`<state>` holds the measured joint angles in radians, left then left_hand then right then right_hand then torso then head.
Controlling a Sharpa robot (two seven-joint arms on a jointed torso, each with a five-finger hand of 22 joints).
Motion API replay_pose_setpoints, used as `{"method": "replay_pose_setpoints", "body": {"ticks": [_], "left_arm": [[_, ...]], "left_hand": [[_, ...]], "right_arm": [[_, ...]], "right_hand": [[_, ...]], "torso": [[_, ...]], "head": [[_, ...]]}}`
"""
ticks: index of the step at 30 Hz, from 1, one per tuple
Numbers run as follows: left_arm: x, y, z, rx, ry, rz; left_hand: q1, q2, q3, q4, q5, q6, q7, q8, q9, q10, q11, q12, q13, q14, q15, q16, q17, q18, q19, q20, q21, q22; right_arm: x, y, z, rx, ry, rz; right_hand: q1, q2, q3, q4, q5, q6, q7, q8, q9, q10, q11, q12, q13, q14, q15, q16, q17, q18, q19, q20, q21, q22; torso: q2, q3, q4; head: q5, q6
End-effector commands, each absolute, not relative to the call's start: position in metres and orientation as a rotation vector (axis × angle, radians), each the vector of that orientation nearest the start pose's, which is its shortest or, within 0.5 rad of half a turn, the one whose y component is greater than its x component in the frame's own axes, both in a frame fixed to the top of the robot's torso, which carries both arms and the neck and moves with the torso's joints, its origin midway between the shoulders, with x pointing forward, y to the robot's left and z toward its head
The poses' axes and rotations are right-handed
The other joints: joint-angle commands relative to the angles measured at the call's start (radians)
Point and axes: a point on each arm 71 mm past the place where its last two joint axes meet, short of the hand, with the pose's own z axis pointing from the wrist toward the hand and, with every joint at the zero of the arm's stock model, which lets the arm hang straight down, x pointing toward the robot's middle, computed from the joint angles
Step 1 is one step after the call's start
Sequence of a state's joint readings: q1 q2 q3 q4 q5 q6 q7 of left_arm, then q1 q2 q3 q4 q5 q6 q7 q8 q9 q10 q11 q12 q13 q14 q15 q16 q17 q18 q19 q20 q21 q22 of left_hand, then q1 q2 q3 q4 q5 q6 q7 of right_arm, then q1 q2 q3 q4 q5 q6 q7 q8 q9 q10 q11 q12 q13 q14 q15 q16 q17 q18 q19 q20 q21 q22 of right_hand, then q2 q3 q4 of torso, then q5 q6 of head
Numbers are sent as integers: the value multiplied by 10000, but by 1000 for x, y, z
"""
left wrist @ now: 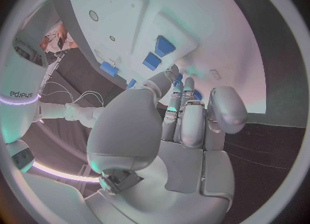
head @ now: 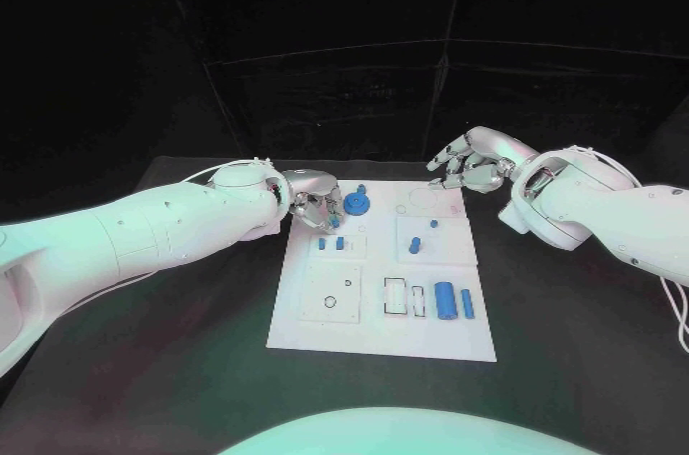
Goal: Assemble the parts on the task board
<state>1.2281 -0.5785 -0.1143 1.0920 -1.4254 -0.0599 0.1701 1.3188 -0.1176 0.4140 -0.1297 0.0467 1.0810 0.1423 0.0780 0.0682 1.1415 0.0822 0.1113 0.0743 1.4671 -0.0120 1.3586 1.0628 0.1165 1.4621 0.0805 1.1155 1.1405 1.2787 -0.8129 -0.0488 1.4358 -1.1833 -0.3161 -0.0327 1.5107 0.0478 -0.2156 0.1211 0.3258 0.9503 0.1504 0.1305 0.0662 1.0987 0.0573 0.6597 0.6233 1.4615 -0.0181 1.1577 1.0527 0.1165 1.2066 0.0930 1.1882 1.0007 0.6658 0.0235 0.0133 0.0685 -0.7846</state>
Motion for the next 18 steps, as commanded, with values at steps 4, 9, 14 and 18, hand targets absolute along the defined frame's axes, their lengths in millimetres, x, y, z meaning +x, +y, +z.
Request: {"method": "replay_pose_setpoints", "body": {"ticks": [4,9,14,18], "left_arm": [[541,175,-228,3750,18666,-7168],[541,177,-228,3709,18617,-7132],[540,183,-226,3614,18490,-7114],[539,194,-221,2959,18268,-7447]], "left_hand": [[11,-107,-9,-46,34,-196,-12,-111,-31,-115,20,-89,-14,146,58,-9,-34,-178,-51,69,-18,8],[23,-83,7,-43,35,-208,-5,-117,-28,-127,25,-100,-15,144,60,-9,-38,-175,-54,73,-26,3],[31,-75,15,-44,35,-217,-1,-121,-27,-133,27,-105,-15,142,62,-13,-51,-174,-57,75,-33,-2],[-103,-193,-101,10,29,-344,30,-157,-32,-242,59,-171,-22,122,86,-43,-132,-129,-117,96,-248,-192]], "right_arm": [[515,-211,-153,588,16541,7650],[515,-211,-154,605,16598,7608],[516,-213,-156,313,16825,7275],[515,-213,-158,-565,17001,6612]], "right_hand": [[73,-1,3,63,53,-51,-13,-66,2,-24,7,-85,-45,63,-1,-67,-10,82,-10,-8,-62,-27],[117,4,-2,98,51,-70,0,-86,2,-116,20,-223,-181,55,10,-143,-64,98,-57,-1,-143,-119],[378,27,35,105,-92,51,34,-52,22,-456,66,-924,-775,-121,40,-878,-817,186,-314,17,-517,-568],[773,46,120,-2,-378,383,0,20,34,-600,89,-1777,-1518,-100,41,-1114,-1022,191,-273,19,-577,-603]], "torso": [[4,0,-13],[7,4,-10],[2,-4,-7],[-8,-3,-3]], "head": [[-6,-8],[-10,-4],[-32,14],[-91,71]]}}
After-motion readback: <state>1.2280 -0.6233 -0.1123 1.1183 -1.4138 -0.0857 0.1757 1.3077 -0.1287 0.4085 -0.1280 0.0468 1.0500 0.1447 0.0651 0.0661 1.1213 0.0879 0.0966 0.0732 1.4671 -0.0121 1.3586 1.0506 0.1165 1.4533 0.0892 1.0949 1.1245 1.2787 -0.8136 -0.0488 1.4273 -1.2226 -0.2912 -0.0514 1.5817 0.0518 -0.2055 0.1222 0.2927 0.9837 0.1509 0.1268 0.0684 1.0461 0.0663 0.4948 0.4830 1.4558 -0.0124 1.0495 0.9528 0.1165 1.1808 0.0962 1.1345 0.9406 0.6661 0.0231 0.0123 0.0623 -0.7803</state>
